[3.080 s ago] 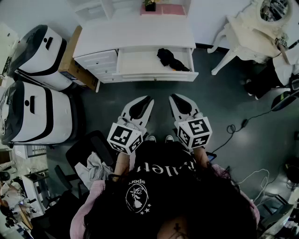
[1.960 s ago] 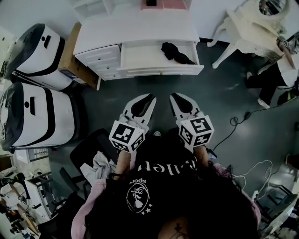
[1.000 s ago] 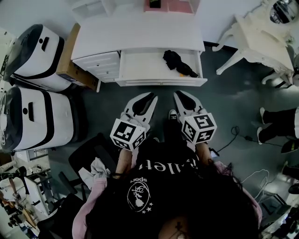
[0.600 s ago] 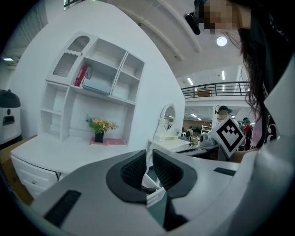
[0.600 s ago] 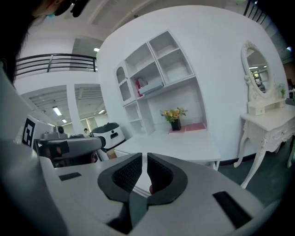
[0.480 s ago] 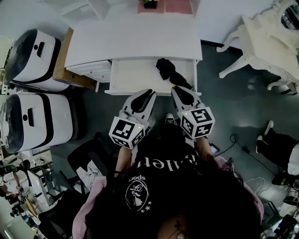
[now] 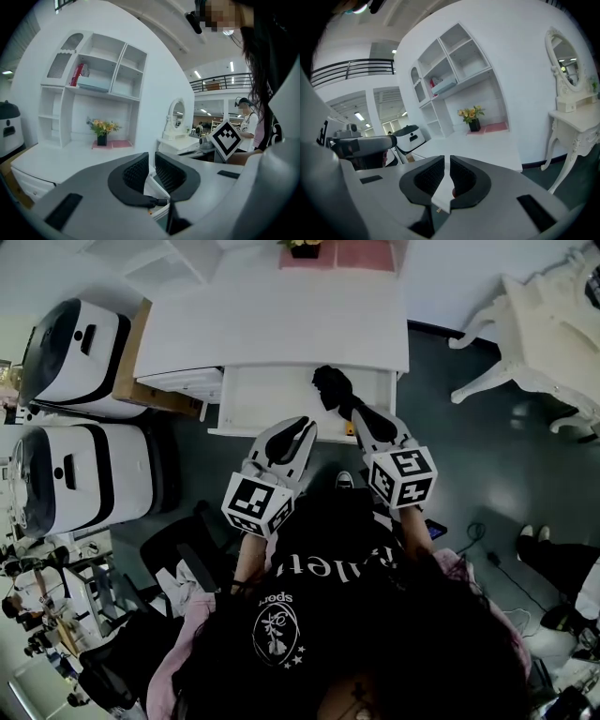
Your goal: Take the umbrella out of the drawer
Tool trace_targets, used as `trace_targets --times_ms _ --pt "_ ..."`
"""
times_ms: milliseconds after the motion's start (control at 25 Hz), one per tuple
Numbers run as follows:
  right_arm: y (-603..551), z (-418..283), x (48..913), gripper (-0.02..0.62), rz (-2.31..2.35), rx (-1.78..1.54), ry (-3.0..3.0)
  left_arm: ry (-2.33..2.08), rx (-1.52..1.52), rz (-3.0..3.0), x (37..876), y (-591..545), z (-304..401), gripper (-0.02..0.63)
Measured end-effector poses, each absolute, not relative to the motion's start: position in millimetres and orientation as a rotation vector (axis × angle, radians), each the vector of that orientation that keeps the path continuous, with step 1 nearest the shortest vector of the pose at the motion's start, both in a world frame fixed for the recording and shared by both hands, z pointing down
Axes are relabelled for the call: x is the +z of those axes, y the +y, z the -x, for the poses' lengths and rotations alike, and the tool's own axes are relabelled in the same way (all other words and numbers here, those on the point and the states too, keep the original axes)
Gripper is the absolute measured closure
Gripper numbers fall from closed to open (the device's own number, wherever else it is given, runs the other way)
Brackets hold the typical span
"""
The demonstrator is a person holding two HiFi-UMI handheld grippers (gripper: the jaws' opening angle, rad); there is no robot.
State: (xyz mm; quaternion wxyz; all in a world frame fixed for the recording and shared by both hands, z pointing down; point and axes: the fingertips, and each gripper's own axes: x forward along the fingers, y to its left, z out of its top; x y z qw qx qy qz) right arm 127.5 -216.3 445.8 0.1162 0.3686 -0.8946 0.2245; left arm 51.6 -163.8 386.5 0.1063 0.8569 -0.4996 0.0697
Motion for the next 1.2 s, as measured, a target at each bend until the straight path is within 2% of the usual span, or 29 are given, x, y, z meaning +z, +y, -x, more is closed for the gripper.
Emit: trace_targets --times_ms 600,840,1200 --pt "-234.2 -138.6 478.0 0.534 -1.134 0.725 -2.532 -1.412 0.263 -2.523 403.0 -189.7 -47.6 0.566" --pt "-249.5 -120.8 506.1 0.532 -1.086 0.764 -2.469 -1.369 0.263 -2.538 409.2 -213.9 -33.0 0.566" --pt "-273.2 -101.0 568.8 0.531 -0.965 0.638 -2.324 -1.343 0.269 -2.519 429.6 -248.9 -0.2 0.566"
